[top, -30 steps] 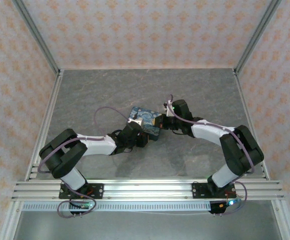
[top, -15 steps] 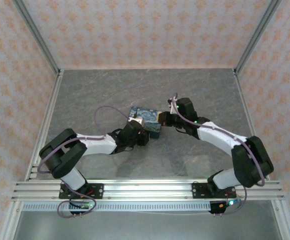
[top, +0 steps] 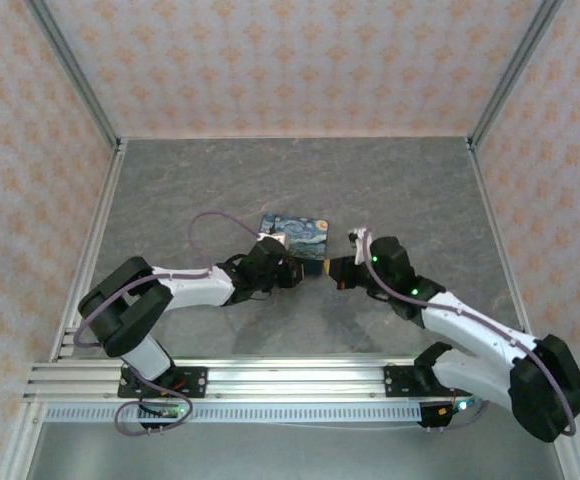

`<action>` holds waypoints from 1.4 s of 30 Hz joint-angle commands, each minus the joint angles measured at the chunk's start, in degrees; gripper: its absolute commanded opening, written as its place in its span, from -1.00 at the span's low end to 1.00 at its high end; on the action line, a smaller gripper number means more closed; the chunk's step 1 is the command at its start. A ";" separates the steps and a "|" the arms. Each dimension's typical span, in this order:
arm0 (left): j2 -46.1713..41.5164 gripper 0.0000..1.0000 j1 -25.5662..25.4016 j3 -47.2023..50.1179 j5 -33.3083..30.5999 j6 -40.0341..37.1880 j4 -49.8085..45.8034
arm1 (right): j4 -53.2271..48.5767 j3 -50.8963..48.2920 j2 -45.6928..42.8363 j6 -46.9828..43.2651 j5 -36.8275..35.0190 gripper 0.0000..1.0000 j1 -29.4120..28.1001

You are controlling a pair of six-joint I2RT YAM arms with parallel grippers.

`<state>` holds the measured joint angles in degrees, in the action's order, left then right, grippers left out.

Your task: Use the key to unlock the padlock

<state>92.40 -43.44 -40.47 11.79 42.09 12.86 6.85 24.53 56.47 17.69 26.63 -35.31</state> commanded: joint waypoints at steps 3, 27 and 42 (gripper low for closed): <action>-2.90 -0.50 0.46 -2.60 0.15 2.51 -1.87 | 4.60 -5.85 -5.64 -1.98 -5.35 -1.00 -2.26; -3.22 -0.51 0.55 -7.73 4.22 14.66 -5.94 | 31.73 -11.01 12.13 -4.69 -9.00 -1.00 -6.97; -1.35 -0.50 0.54 -8.66 5.00 17.77 -4.59 | 39.20 -10.47 20.58 -2.21 -0.10 -1.00 -1.36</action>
<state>91.33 -43.33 -46.92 16.53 59.09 6.63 41.89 12.99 76.07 14.96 23.14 -37.23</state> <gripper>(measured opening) 0.248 0.043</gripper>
